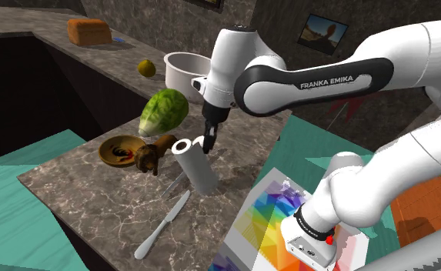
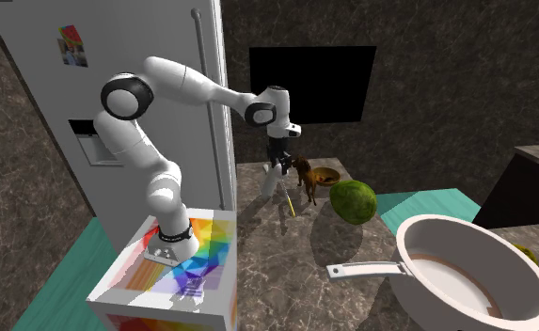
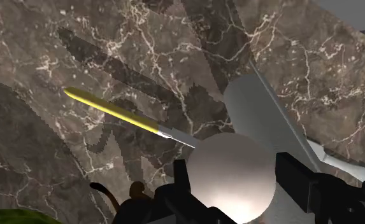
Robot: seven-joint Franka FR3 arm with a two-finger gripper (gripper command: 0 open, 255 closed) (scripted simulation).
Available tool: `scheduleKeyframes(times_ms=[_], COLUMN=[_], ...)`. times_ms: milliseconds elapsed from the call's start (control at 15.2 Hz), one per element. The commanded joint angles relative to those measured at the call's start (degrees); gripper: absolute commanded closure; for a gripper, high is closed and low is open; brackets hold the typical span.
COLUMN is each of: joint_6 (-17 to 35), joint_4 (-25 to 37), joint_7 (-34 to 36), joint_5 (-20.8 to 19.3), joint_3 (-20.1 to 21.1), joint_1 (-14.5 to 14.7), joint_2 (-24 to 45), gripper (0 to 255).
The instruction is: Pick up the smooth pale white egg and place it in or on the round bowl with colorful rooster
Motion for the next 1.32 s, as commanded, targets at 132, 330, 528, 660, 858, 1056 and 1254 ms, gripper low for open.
scheduleKeyframes(times_ms=[132,330,528,660,858,1056,1254], joint_6=[0.3,-0.6,-2.2,-3.7,-6.5,-10.3,-12.1], joint_4=[8.9,16.5,24.9,30.9,40.8,52.4,59.9], joint_7=[1.8,3.2,4.5,5.3,6.4,7.1,7.5], joint_5=[-1.3,-2.5,-3.9,-4.8,-6.2,-7.5,-8.4], joint_3=[1.1,1.7,2.1,2.3,2.4,2.3,2.0], joint_1=[-0.2,-0.1,0.3,0.7,1.6,2.8,3.8], joint_2=[9.3,16.1,23.0,27.6,34.9,42.7,48.6], gripper=[255,255,255,255,255,255,255])
